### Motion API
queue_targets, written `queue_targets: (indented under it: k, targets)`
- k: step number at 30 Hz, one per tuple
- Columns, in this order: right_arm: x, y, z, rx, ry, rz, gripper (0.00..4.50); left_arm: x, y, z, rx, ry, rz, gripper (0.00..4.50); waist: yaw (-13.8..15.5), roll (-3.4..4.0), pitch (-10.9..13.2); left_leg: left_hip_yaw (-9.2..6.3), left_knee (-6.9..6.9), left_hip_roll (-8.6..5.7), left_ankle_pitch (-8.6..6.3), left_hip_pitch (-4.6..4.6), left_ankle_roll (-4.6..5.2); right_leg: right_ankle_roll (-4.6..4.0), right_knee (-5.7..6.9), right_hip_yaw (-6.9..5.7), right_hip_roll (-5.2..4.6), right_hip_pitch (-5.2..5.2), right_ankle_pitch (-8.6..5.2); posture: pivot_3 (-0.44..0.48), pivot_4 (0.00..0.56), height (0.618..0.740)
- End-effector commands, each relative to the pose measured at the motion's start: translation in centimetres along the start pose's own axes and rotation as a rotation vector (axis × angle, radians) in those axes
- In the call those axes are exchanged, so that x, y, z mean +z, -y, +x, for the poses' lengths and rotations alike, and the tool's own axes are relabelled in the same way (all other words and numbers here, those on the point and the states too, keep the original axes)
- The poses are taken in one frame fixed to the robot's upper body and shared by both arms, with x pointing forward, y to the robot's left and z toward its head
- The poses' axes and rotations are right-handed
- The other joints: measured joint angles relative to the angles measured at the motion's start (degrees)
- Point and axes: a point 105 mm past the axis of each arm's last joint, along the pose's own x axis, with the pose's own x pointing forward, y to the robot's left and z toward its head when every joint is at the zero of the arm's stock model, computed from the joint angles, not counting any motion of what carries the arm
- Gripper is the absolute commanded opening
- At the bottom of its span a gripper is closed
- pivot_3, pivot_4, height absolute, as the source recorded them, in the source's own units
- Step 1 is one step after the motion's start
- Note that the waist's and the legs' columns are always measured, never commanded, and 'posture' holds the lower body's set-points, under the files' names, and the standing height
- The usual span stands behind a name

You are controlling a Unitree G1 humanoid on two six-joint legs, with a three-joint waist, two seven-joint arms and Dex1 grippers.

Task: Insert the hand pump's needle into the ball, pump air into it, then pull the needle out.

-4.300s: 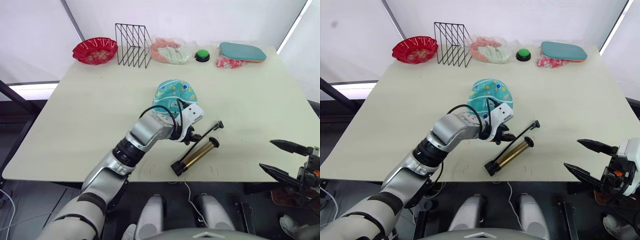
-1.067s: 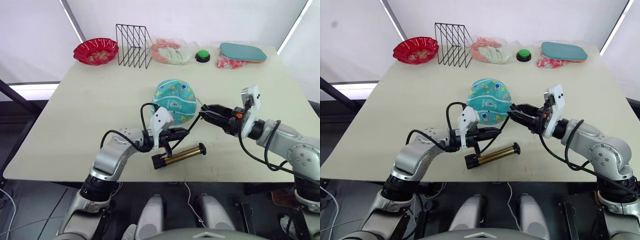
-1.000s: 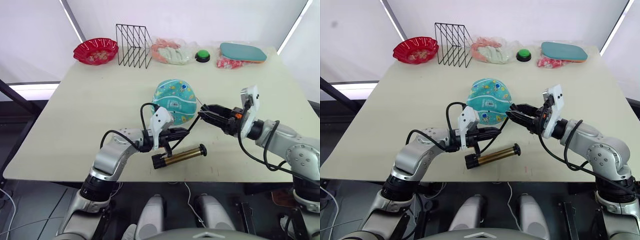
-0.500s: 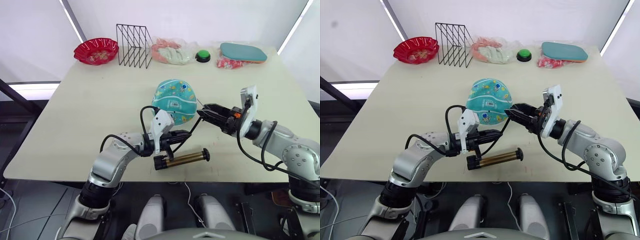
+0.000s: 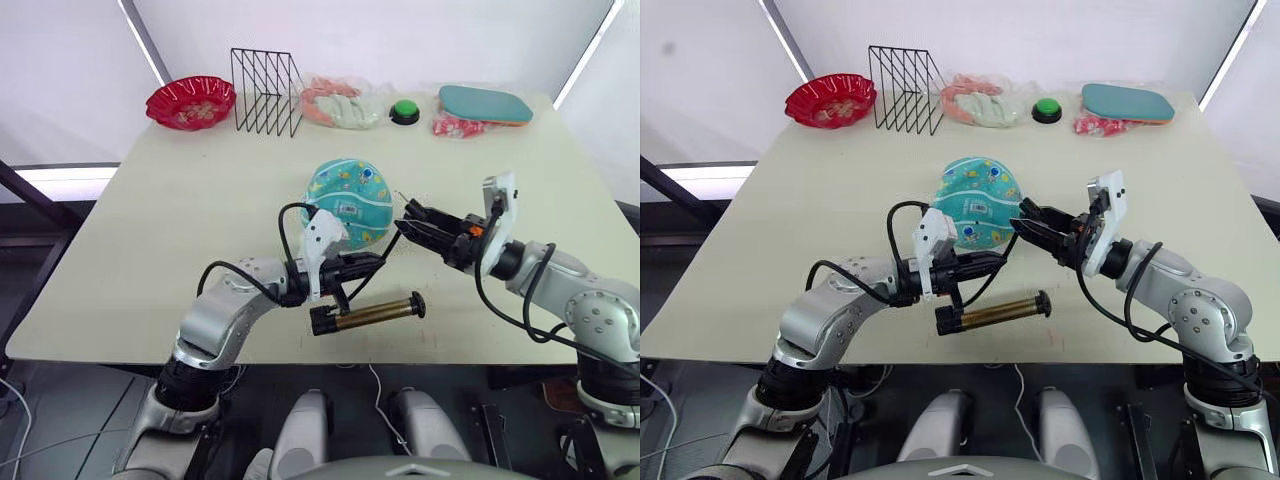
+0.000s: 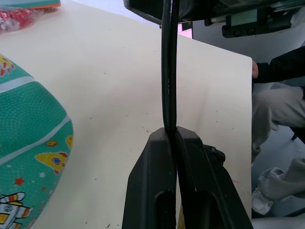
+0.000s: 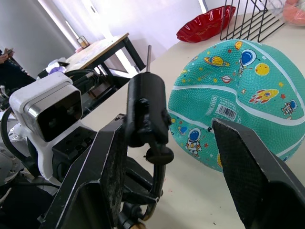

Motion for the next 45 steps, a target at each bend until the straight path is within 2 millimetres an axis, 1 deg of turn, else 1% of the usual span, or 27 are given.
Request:
queue_targets:
  k: [1,9,23,24,26,27,29,31,36,38,39,41,43,45]
  targets:
    - [1.4,-0.5,-0.5,0.015,0.053,-0.029,2.88,1.0,0.4,-0.2,-0.01,0.033,0.02,0.0,0.0,0.0,0.0,0.0,0.0,0.0,0.0,0.0,0.0,0.0,0.0,0.0,0.0,0.0,0.0,0.0,0.15,0.74]
    - [2.1,-1.1,-0.3,0.046,0.085,-0.022,2.88,0.9,0.4,-0.4,-0.005,0.025,0.019,0.0,0.0,0.0,0.0,0.0,0.0,0.0,0.0,0.0,0.0,0.0,0.0,0.0,0.0,-0.01,0.0,0.0,0.15,0.74]
    - [1.8,-1.3,0.3,0.061,0.079,-0.004,2.88,0.8,0.5,-0.3,-0.015,0.026,0.023,0.0,0.0,0.0,0.0,0.01,-0.01,0.0,0.0,-0.04,0.0,0.0,0.0,0.01,0.0,-0.07,0.0,0.0,0.15,0.74]
    - [1.8,-1.3,0.3,0.061,0.08,-0.002,2.46,0.8,0.5,-0.3,-0.015,0.026,0.023,0.0,0.0,0.01,0.0,0.01,-0.01,0.0,0.0,-0.04,0.0,0.0,0.0,0.01,0.0,-0.07,0.0,0.0,0.15,0.74]
    - [1.8,-1.3,0.3,0.062,0.083,0.001,2.14,0.8,0.4,-0.4,-0.016,0.026,0.022,0.0,0.0,0.01,0.0,0.01,-0.01,0.0,0.0,-0.05,0.0,0.0,0.0,0.01,0.0,-0.07,0.0,0.0,0.15,0.74]
    - [1.8,-1.3,0.4,0.066,0.085,0.003,1.69,0.8,0.4,-0.4,-0.016,0.026,0.022,0.0,0.0,0.0,0.0,0.01,-0.01,0.0,0.0,-0.05,0.0,0.0,0.0,0.01,0.0,-0.07,0.0,0.0,0.15,0.74]
    - [1.9,-1.4,0.4,0.07,0.087,0.006,1.08,0.8,0.4,-0.3,-0.017,0.027,0.021,0.0,0.0,0.01,0.0,0.01,-0.01,0.0,0.0,-0.05,0.0,0.0,0.0,0.01,0.0,-0.07,0.0,0.0,0.15,0.74]
    - [1.9,-1.4,0.4,0.074,0.087,0.006,0.31,0.8,0.4,-0.3,-0.017,0.029,0.019,0.0,0.0,0.01,0.0,0.01,-0.02,0.0,0.0,-0.05,0.0,0.0,0.0,0.01,0.0,-0.07,0.0,0.0,0.15,0.74]
    - [1.9,-1.4,0.5,0.075,0.088,0.0,0.31,0.7,0.5,-0.2,-0.013,0.031,0.017,0.0,0.0,0.01,0.0,0.01,-0.02,0.0,0.0,-0.05,0.0,0.0,0.0,0.01,0.0,-0.08,0.0,0.0,0.15,0.74]
    - [2.1,-1.2,0.5,0.067,0.084,-0.015,0.31,0.5,-0.2,0.0,0.04,0.024,0.028,0.0,0.0,0.01,0.0,0.01,-0.02,0.0,0.0,-0.06,0.0,0.0,0.0,0.01,0.0,-0.08,0.0,0.0,0.15,0.74]
    - [2.2,-1.0,0.5,0.057,0.08,-0.026,0.31,1.2,-0.1,0.3,0.031,0.121,-0.009,0.0,0.0,0.01,0.0,0.01,-0.02,0.0,0.0,-0.06,0.0,0.0,-0.01,0.01,0.0,-0.08,0.0,0.0,0.15,0.74]
    - [2.3,-0.8,0.5,0.043,0.073,-0.045,0.31,1.4,-0.4,0.5,0.058,0.165,0.048,0.0,0.1,0.02,0.0,0.07,-0.02,-0.01,0.0,-0.05,0.0,0.0,-0.01,0.05,-0.02,-0.08,0.0,0.0,0.15,0.74]
    - [2.3,-0.4,0.4,0.021,0.056,-0.069,0.31,0.4,-0.1,0.7,0.011,0.118,-0.004,0.0,0.1,-0.05,0.0,0.06,-0.01,-0.01,0.0,-0.06,0.0,0.0,-0.03,0.04,-0.02,-0.08,0.0,0.0,0.15,0.74]
    - [2.3,0.0,0.4,0.001,0.037,-0.094,0.31,0.3,-0.1,0.6,0.0,0.13,-0.043,0.0,0.1,-0.04,0.0,0.02,-0.03,0.0,0.0,-0.07,0.0,-0.01,-0.02,0.02,0.0,-0.09,0.0,0.0,0.15,0.74]
